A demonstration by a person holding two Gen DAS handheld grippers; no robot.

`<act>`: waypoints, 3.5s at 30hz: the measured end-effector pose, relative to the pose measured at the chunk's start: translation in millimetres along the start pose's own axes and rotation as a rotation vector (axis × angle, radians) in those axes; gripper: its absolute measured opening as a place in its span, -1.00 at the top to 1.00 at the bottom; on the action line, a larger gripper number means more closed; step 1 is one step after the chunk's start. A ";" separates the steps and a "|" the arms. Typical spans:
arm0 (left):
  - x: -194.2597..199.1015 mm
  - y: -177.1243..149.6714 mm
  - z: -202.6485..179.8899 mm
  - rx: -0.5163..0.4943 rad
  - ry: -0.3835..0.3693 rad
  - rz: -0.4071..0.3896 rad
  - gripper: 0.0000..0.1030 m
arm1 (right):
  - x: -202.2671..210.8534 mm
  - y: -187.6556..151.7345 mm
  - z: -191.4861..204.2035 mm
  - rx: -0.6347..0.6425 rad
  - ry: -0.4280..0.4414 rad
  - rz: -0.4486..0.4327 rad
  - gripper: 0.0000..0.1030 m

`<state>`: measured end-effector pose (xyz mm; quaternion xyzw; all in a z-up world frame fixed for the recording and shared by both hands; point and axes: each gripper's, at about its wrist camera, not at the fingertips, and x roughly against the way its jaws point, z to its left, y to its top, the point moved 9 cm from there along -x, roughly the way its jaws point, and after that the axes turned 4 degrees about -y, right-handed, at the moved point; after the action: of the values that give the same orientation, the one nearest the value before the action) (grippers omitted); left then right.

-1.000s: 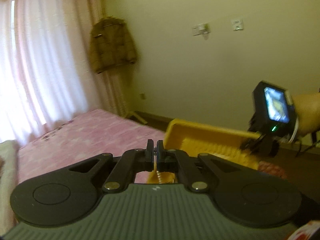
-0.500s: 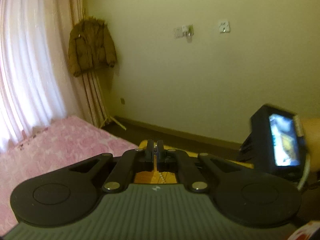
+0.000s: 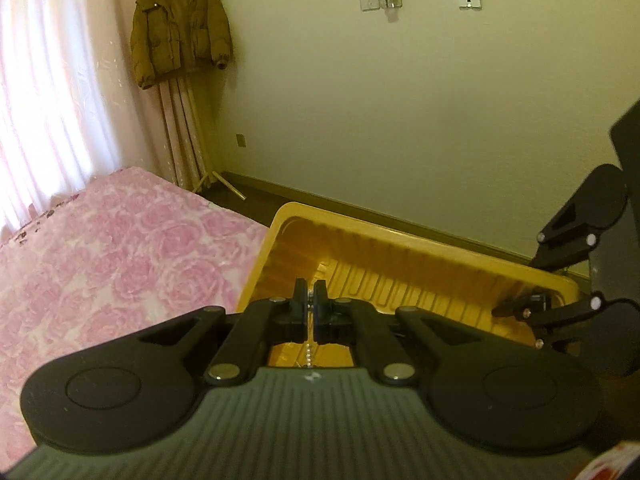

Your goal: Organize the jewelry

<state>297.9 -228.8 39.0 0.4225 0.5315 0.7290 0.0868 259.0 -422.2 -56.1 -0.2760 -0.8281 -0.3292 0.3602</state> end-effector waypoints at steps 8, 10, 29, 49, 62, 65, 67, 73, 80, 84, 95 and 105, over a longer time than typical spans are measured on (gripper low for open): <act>-14.8 -2.9 2.0 0.008 -0.009 0.027 0.96 | -3.6 -3.2 -1.8 -0.001 0.003 0.001 0.91; -15.0 -2.9 2.0 0.013 -0.009 0.025 0.88 | -3.8 -3.3 -1.9 -0.001 0.002 0.001 0.91; 95.5 -84.0 123.6 0.194 0.235 0.025 0.68 | -4.7 -7.3 -4.2 -0.003 0.004 -0.004 0.91; 146.2 -259.9 170.5 0.388 0.404 0.197 0.58 | -7.6 -10.2 -6.3 -0.004 0.005 0.002 0.91; 119.7 -265.8 190.8 0.576 0.415 0.147 0.58 | -8.0 -11.1 -7.1 -0.004 0.005 0.002 0.91; 116.3 -267.8 197.8 0.593 0.429 0.159 0.58 | -10.1 -12.8 -7.6 -0.004 0.005 0.004 0.91; 111.5 -270.1 197.6 0.587 0.426 0.183 0.58 | -10.8 -13.0 -7.9 -0.005 0.005 0.005 0.91; 108.1 -277.4 193.7 0.583 0.426 0.215 0.59 | -11.9 -13.8 -8.6 -0.005 0.006 0.006 0.91; 114.6 -282.6 177.8 0.513 0.419 0.263 0.89 | -11.8 -13.8 -9.2 -0.006 0.006 0.006 0.91; 125.2 -278.2 173.7 0.497 0.428 0.240 0.90 | -12.1 -13.9 -9.4 -0.007 0.009 0.005 0.91; 162.2 -263.4 155.5 0.474 0.377 0.198 0.90 | -12.7 -14.6 -10.6 -0.008 0.010 0.003 0.91; 183.9 -317.2 158.0 0.580 0.419 0.276 0.89 | -13.1 -15.1 -11.3 -0.009 0.011 0.003 0.91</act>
<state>191.9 121.2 -121.4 0.3391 0.6600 0.6236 -0.2458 260.8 -443.0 -65.6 -0.2771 -0.8241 -0.3339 0.3641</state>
